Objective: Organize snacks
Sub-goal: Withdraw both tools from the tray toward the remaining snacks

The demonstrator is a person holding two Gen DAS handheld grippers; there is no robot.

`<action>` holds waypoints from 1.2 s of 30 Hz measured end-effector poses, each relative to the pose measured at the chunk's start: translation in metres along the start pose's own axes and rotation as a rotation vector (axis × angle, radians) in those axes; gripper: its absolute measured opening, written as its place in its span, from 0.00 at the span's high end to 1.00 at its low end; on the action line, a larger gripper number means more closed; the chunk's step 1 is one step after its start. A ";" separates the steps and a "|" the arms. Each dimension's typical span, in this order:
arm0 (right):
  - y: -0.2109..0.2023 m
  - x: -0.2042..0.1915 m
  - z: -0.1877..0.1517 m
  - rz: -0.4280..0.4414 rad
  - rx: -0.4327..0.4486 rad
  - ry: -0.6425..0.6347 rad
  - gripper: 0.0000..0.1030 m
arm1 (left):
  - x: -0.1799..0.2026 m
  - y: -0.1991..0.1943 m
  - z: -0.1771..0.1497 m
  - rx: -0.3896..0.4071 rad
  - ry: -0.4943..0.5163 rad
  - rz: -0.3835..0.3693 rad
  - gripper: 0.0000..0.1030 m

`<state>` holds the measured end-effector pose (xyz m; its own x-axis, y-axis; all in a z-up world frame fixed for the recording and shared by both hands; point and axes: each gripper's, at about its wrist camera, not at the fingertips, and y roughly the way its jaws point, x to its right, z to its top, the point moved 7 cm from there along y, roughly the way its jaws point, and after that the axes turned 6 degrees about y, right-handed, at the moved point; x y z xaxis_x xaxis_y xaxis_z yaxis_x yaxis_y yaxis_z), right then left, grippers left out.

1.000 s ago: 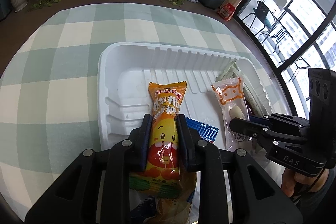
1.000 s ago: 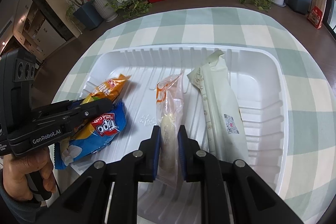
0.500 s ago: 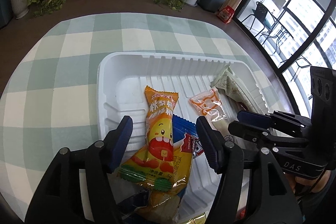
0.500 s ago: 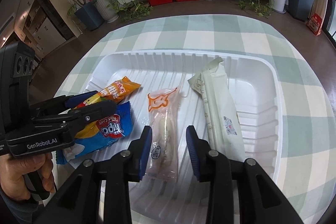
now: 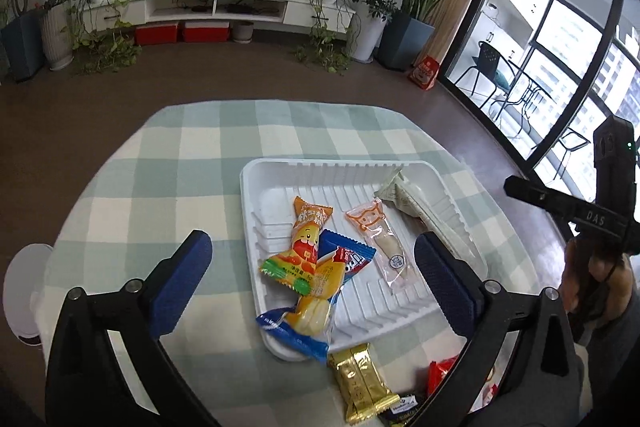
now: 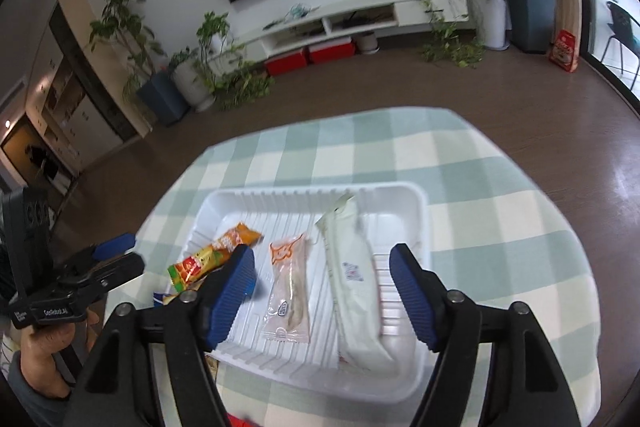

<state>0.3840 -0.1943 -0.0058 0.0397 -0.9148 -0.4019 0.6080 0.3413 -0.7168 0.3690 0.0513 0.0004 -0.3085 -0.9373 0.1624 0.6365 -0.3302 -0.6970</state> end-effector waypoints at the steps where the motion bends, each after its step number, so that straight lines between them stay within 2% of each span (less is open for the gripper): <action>1: -0.013 0.004 -0.001 0.005 0.020 0.010 0.24 | 0.003 -0.014 -0.002 0.020 0.023 0.012 0.00; 4: -0.048 0.011 -0.015 0.022 0.051 0.033 0.19 | 0.016 -0.058 -0.019 0.087 0.076 0.036 0.00; 5: -0.058 0.013 -0.024 0.026 0.052 0.036 0.19 | 0.020 -0.068 -0.028 0.078 0.071 0.028 0.00; 7: -0.076 0.014 -0.044 0.033 0.062 0.042 0.18 | 0.029 -0.083 -0.054 0.004 0.052 -0.001 0.00; 11: -0.108 0.014 -0.106 0.047 0.066 0.056 0.18 | 0.042 -0.120 -0.109 0.026 -0.012 -0.046 0.00; 17: -0.131 0.005 -0.188 0.070 0.037 0.095 0.19 | 0.059 -0.143 -0.189 -0.038 -0.097 -0.034 0.00; 23: -0.139 -0.003 -0.236 0.060 0.009 0.061 0.19 | 0.084 -0.132 -0.241 -0.132 -0.059 -0.001 0.00; 29: -0.140 -0.006 -0.250 0.072 -0.011 0.064 0.18 | 0.087 -0.109 -0.254 -0.187 -0.045 0.029 0.01; 36: -0.135 -0.011 -0.255 0.079 -0.023 0.055 0.19 | 0.080 -0.088 -0.250 -0.219 -0.039 0.041 0.02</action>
<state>0.0998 -0.1754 -0.0501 0.0428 -0.8716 -0.4884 0.5867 0.4176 -0.6938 0.1116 0.0333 -0.1003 -0.2554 -0.9544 0.1542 0.4785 -0.2634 -0.8377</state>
